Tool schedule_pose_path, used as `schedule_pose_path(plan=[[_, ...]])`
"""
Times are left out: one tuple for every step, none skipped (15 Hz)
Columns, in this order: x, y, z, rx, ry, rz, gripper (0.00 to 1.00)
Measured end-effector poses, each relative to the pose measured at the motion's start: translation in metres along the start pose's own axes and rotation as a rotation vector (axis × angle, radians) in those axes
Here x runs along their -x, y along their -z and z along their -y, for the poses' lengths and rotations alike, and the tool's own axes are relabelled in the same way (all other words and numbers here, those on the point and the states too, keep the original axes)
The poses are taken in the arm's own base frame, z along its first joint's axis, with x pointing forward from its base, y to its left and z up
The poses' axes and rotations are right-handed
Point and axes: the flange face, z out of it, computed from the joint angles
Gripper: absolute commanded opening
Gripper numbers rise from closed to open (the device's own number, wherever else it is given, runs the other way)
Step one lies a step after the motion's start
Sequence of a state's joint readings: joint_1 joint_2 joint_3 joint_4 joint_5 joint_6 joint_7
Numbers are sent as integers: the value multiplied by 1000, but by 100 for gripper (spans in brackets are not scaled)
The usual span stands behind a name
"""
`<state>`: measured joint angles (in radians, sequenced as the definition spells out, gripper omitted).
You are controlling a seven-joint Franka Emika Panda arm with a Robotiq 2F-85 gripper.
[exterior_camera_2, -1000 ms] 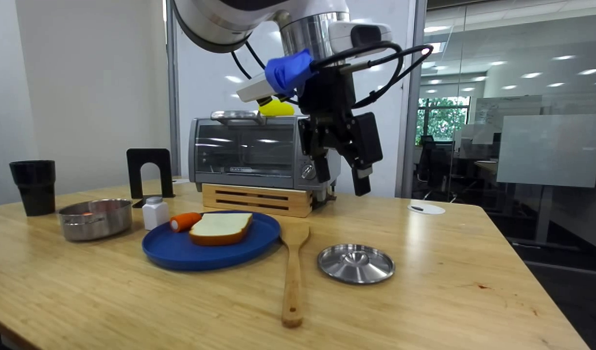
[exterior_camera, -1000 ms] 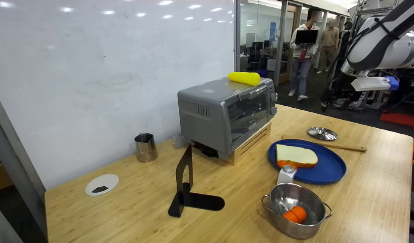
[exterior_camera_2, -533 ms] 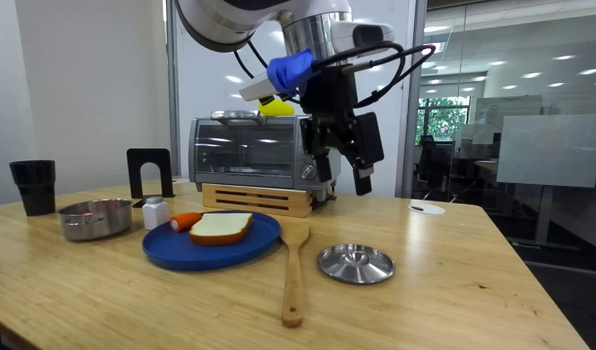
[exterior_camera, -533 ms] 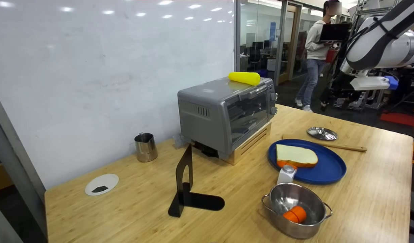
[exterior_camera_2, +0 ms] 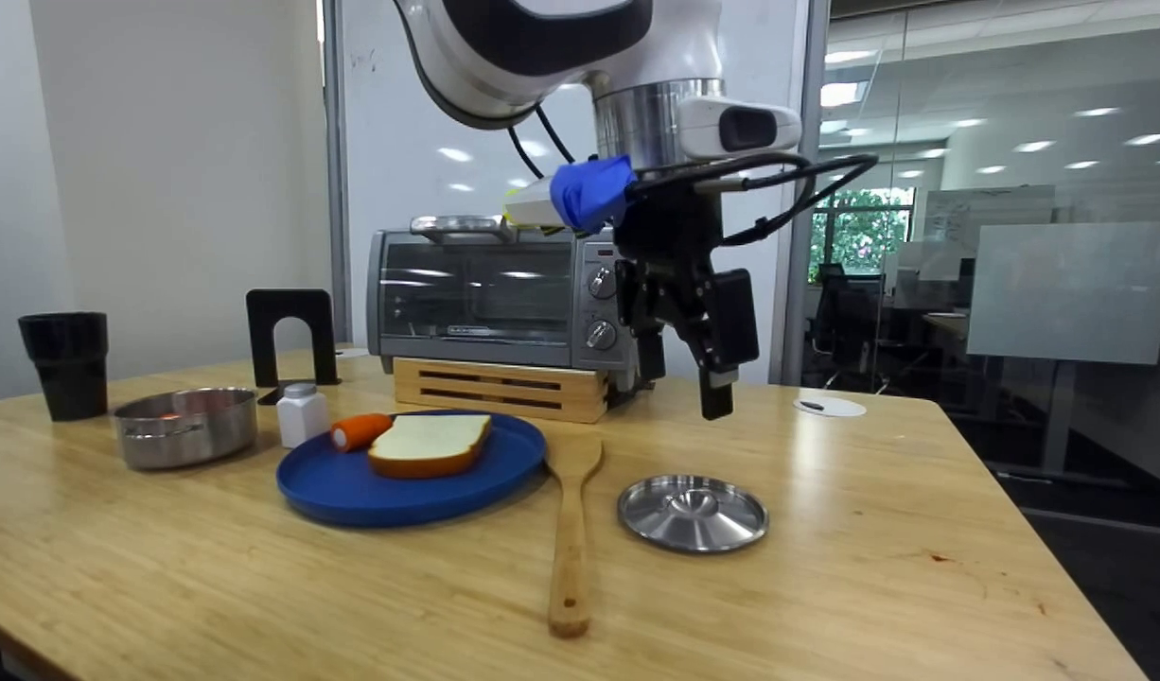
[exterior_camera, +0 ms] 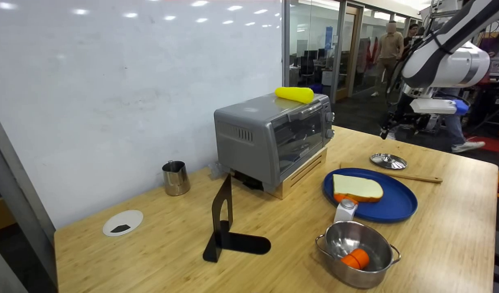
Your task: Take the lid off the pot, put it on the table, take half a carrot from the plate, put it in the pot then cover the pot with the lid
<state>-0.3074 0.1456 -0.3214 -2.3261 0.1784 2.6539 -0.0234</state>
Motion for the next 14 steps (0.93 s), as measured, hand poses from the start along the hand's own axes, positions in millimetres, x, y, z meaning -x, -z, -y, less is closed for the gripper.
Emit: schedule_pose_path(plan=[[-2,-5,-1,2,-7,14,100],[-5,-10,-1,6,-13,31,100],[-7,-15,-2,9,-18,45,100],[-10,-18,-3,13,-22,58,100],[-12,-22,-4,17,-25,71,100],[-14,-25,-5,21,-28,79,100],[-16,-28,-6,25,-31,88,100],[-17,-31,-6,28,-33,96,100],[-19,-34,-7,31,-35,105,100],[-20,-37,-7,35,-38,111,100],[-21,-41,-7,38,-40,114,100],[-22,-44,-7,42,-44,118,100],[-23,-48,-7,46,-47,121,100],[-23,-51,-7,49,-50,125,100]])
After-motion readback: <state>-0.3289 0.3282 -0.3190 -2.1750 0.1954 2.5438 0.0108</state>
